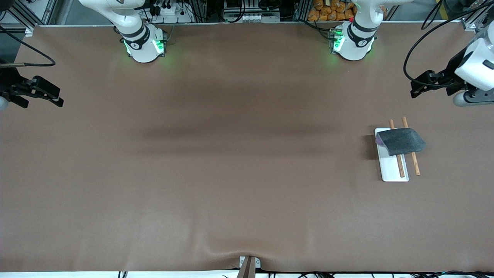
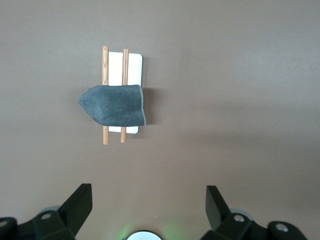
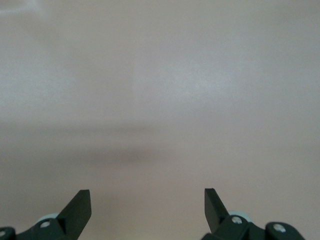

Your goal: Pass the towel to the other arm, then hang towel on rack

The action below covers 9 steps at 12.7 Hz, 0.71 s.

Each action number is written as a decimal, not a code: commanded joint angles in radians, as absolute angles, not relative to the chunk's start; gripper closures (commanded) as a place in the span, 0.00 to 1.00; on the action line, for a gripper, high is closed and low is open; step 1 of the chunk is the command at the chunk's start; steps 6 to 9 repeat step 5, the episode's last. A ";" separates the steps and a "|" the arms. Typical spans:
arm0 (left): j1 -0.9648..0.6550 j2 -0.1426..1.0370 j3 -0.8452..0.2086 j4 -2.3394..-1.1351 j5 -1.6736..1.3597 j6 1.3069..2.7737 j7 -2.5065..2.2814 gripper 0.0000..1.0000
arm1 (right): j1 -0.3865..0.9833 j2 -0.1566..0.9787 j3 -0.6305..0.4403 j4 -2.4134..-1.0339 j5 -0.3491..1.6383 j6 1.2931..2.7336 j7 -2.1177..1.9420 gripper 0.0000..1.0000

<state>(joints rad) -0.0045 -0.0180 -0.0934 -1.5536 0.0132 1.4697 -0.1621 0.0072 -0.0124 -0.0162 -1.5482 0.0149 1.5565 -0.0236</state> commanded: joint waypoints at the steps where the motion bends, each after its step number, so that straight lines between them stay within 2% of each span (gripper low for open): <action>1: -0.035 -0.044 -0.071 -1.565 0.005 1.462 -0.176 0.00 | -0.006 0.005 -0.002 -1.514 0.000 1.540 -0.011 0.00; 3: -0.034 -0.029 -0.071 -1.511 0.005 1.453 -0.175 0.00 | -0.008 0.005 -0.002 -1.514 0.000 1.540 -0.014 0.00; 9: -0.035 -0.029 -0.072 -1.509 0.005 1.450 -0.173 0.00 | -0.006 0.003 -0.002 -1.514 -0.003 1.539 -0.014 0.00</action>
